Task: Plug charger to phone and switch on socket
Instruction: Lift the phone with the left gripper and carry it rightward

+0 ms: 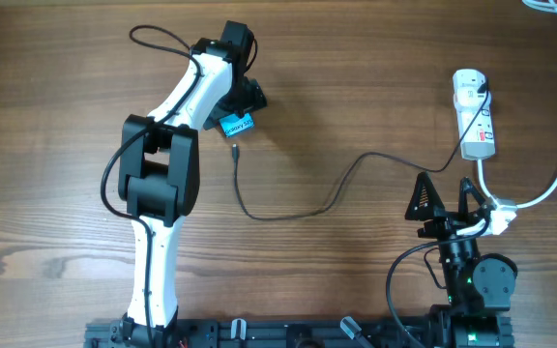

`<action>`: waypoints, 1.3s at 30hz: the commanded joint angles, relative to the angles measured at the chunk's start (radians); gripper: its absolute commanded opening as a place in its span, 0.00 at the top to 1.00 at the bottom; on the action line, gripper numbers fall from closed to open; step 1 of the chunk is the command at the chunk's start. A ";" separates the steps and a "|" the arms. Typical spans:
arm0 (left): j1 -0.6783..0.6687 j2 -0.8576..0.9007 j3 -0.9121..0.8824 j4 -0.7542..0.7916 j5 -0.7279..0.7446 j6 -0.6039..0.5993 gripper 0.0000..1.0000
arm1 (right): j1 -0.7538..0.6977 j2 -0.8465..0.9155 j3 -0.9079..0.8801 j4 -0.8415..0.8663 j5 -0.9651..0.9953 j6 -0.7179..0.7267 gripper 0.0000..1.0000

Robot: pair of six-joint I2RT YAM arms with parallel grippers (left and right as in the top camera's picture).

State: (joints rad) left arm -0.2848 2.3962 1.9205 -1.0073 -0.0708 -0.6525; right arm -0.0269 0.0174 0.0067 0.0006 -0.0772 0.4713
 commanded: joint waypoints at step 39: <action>0.046 0.170 -0.089 -0.053 0.046 -0.006 0.10 | 0.008 -0.013 -0.002 0.003 0.011 0.003 0.00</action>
State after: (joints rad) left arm -0.2504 2.3947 1.9224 -1.0283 -0.0418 -0.6636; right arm -0.0269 0.0174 0.0067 0.0006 -0.0769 0.4713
